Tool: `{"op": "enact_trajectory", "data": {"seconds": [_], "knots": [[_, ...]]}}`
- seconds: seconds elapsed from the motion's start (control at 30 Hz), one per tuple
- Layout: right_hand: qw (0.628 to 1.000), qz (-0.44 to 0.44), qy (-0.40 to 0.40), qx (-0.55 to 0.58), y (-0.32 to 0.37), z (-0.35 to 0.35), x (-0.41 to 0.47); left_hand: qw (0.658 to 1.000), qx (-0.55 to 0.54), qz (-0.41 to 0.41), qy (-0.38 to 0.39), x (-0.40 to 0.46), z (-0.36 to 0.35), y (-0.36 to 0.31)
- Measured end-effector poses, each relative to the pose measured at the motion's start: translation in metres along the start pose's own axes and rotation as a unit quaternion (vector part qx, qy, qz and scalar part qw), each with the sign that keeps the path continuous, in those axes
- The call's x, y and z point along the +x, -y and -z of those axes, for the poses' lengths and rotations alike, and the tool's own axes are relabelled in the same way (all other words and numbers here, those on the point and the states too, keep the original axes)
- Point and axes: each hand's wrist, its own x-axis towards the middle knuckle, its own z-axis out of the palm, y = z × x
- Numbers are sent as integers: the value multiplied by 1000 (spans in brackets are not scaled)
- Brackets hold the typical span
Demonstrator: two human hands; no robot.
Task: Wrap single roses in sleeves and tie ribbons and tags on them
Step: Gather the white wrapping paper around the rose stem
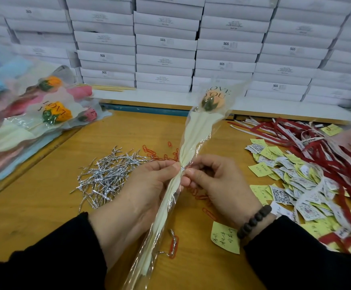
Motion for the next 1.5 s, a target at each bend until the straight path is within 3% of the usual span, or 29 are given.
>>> {"op": "enact_trajectory", "data": {"seconds": [0.67,0.97,1.13,1.33,1.5], "knots": [[999,30,-1,-38,-2,-1,-1,1000,1,-24,-20,1,1,-2],[998,16,-16,-52,-2,0,-3,1000,23,8,0,2,4,-2],[994,65,-49,-75,0,1,-1,999,28,22,27,2,4,-3],[997,15,-38,59,-2,-1,0,999,13,2,36,1,1,-1],[997,-49,-15,59,-6,0,2,999,17,5,37,0,1,-2]]}}
